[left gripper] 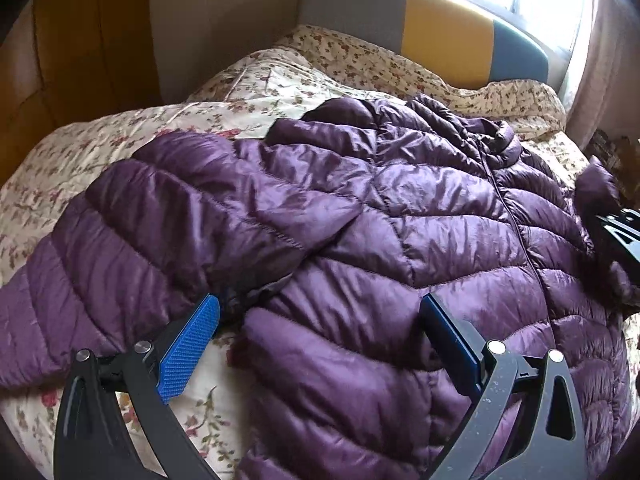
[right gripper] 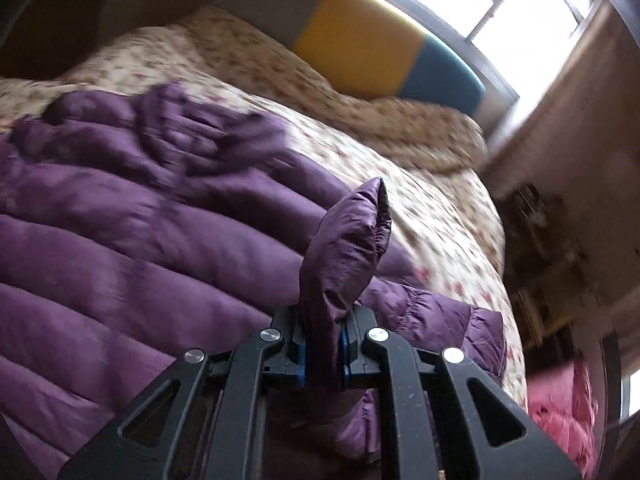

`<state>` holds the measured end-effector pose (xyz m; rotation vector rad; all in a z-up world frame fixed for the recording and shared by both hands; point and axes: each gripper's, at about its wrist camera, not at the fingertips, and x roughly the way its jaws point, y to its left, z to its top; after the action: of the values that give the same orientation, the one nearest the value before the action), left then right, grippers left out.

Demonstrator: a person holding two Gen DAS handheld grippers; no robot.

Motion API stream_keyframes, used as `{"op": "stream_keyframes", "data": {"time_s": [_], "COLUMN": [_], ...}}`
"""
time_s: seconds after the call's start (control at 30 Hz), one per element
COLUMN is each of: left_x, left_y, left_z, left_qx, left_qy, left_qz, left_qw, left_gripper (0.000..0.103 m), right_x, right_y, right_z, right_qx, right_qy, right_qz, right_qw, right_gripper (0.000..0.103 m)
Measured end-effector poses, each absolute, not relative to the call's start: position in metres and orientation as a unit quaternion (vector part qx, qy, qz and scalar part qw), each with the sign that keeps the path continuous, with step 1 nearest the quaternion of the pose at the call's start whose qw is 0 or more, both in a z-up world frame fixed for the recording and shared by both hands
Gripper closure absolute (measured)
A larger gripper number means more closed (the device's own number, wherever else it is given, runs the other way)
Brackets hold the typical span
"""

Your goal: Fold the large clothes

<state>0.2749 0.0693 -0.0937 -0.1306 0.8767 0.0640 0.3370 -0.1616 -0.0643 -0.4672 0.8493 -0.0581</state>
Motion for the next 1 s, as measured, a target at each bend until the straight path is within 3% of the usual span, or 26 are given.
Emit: {"op": "stream_keyframes", "data": {"time_s": [0.27,0.33,0.37,0.4,0.57,0.6,0.77,0.87,1.0], "left_x": [0.268,0.269,0.270,0.270,0.272,0.273,0.284,0.295,0.308], "left_y": [0.090,0.091,0.092,0.091,0.080,0.077,0.046,0.024,-0.005], "left_z": [-0.091,-0.091,-0.090,-0.090,-0.080,-0.078,-0.069,-0.069,-0.071], "left_qx": [-0.097,-0.100,-0.103,-0.105,-0.110,-0.113,-0.120,-0.122,-0.124], "left_qy": [0.421,0.423,0.425,0.424,0.417,0.415,0.413,0.425,0.436], "left_qz": [0.029,0.024,0.020,0.017,0.001,-0.004,-0.042,-0.068,-0.098], "left_qw": [0.901,0.900,0.899,0.899,0.902,0.903,0.902,0.894,0.886], "left_gripper": [0.004,0.008,0.009,0.009,0.009,0.009,0.009,0.021,0.021], "right_x": [0.334,0.328,0.325,0.322,0.300,0.293,0.274,0.275,0.284], "right_y": [-0.091,-0.084,-0.082,-0.082,-0.096,-0.104,-0.154,-0.198,-0.249], "right_z": [-0.077,-0.082,-0.083,-0.083,-0.077,-0.072,-0.053,-0.046,-0.050], "right_qx": [-0.239,-0.240,-0.238,-0.239,-0.233,-0.224,-0.189,-0.152,-0.110], "right_qy": [0.411,0.411,0.410,0.408,0.394,0.393,0.390,0.397,0.415], "right_qz": [0.056,0.065,0.071,0.072,0.077,0.079,0.062,0.030,-0.023], "right_qw": [0.878,0.877,0.877,0.878,0.886,0.888,0.899,0.905,0.903], "right_gripper": [0.092,0.086,0.075,0.058,0.020,0.017,0.008,0.007,0.007]}}
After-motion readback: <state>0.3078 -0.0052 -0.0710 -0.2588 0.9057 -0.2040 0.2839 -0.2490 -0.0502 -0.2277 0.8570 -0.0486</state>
